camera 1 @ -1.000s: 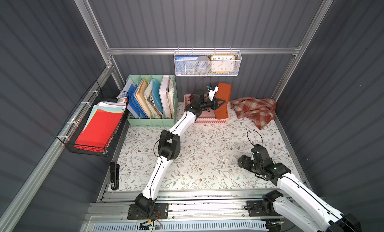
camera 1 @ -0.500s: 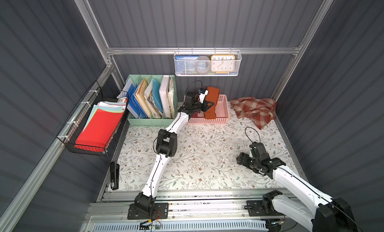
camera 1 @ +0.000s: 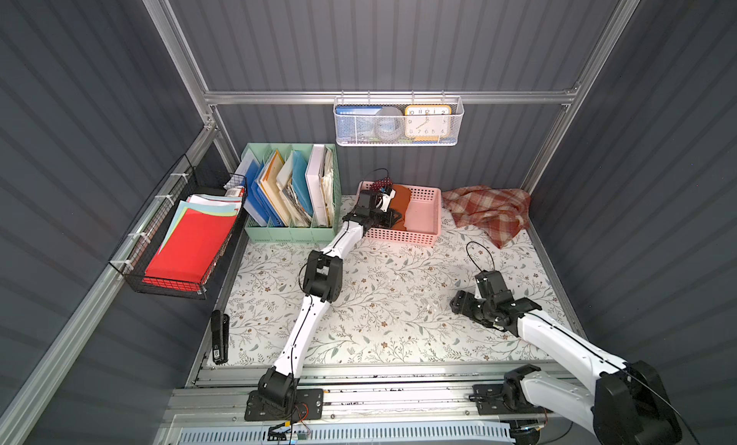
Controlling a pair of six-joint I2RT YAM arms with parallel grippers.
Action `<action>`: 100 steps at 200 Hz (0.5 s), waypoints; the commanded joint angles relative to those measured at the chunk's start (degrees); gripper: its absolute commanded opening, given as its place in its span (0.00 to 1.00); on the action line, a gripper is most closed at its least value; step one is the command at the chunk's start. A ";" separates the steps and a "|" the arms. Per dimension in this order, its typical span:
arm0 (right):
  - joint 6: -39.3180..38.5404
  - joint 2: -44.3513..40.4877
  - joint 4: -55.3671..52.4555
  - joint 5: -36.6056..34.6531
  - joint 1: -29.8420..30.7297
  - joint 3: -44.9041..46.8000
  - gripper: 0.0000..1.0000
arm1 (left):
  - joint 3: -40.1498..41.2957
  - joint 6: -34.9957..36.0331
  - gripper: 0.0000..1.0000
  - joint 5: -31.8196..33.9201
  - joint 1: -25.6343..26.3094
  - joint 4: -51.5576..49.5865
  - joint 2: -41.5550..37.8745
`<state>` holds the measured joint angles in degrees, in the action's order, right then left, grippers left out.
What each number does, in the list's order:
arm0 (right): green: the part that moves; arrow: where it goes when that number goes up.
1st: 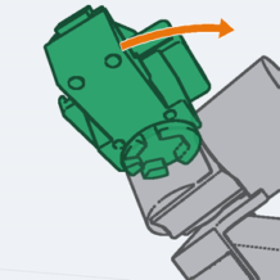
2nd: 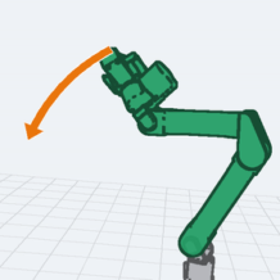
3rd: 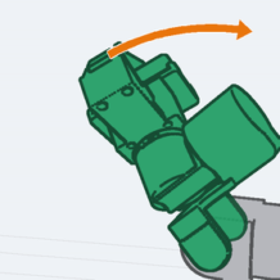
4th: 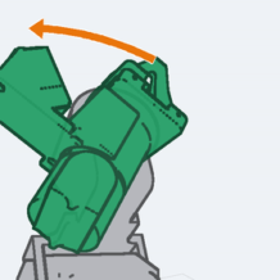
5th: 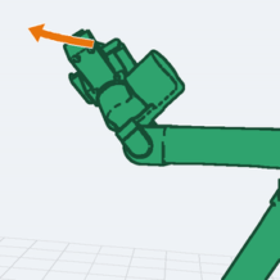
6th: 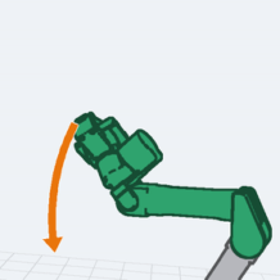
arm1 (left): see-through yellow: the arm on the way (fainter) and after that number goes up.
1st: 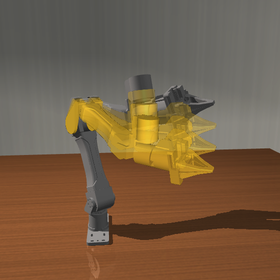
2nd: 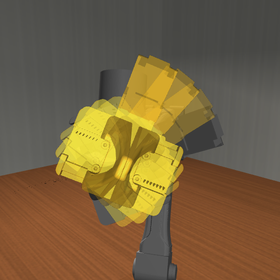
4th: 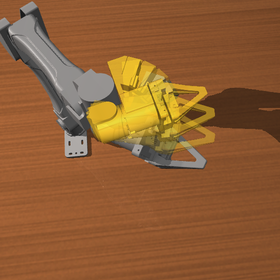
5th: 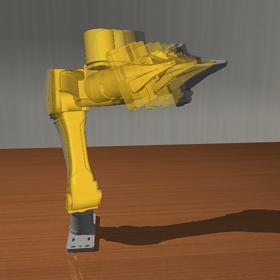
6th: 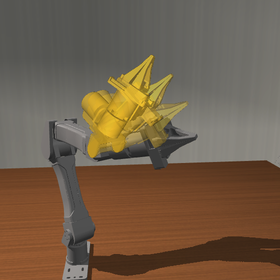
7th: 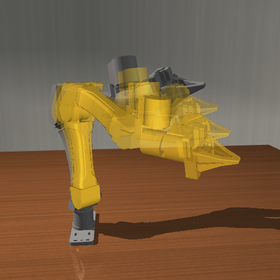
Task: Roll up the skirts
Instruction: Place the skirt in the basket.
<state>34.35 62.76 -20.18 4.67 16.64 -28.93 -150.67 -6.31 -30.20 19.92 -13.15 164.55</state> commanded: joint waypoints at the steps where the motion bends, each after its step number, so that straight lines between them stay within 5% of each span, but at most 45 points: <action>1: -1.02 -0.27 0.48 0.51 -0.21 -1.22 0.82 | -1.37 -1.59 0.00 4.68 -1.49 -10.83 0.80; 20: -1.17 -0.17 0.74 0.92 -0.26 -1.13 0.82 | 0.63 -4.99 0.02 4.75 -2.40 -13.81 -0.03; 70: -1.38 -1.18 0.52 1.66 -0.21 -0.82 0.82 | 3.31 -9.05 0.51 1.85 -3.06 -16.50 -1.08; 100: -1.18 -2.94 0.35 1.59 -0.25 -0.09 0.82 | 7.38 -10.09 0.59 2.13 -3.09 -13.15 -4.96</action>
<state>33.56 61.45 -19.73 6.13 16.64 -28.93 -147.57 -14.50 -29.34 17.32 -20.67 162.21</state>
